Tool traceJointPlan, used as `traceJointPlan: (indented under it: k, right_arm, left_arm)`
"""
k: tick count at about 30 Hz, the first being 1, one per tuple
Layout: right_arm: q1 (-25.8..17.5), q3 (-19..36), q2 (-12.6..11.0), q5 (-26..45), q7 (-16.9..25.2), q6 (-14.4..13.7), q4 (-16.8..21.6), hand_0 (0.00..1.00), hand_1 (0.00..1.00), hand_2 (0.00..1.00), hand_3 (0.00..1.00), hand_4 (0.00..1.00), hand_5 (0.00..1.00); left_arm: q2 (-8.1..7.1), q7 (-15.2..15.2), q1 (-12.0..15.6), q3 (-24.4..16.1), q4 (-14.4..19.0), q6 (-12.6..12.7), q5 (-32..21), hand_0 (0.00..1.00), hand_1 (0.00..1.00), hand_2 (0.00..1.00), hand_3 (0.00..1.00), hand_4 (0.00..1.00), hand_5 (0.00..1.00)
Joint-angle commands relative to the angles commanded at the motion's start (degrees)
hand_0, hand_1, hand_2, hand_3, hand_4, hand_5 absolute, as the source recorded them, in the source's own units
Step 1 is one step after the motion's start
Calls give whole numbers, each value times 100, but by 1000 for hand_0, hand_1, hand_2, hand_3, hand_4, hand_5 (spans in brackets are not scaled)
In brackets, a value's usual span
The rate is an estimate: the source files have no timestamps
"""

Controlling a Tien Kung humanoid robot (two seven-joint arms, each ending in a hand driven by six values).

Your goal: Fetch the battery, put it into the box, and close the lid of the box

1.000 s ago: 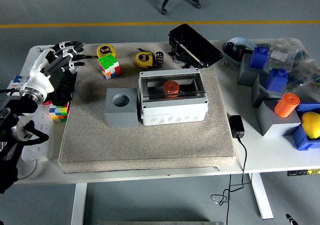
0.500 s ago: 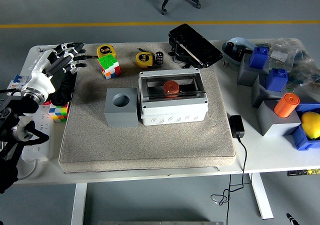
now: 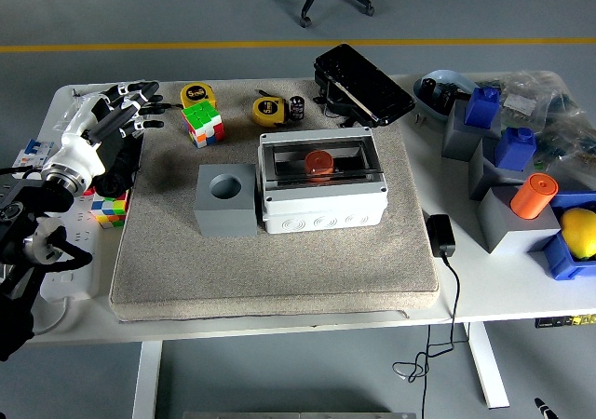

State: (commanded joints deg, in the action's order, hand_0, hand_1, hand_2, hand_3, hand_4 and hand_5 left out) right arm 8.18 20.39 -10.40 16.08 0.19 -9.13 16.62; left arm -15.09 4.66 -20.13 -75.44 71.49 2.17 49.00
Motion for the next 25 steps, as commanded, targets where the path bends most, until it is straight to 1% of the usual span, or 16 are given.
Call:
traceJointPlan:
  k: [25]
  right_arm:
    - [-54,38,47,5,-12,6,-14,727,667,654,597,998,616]
  left_arm:
    - [65,33,-16,-53,45,0,-12,437,547,554,566,970,412]
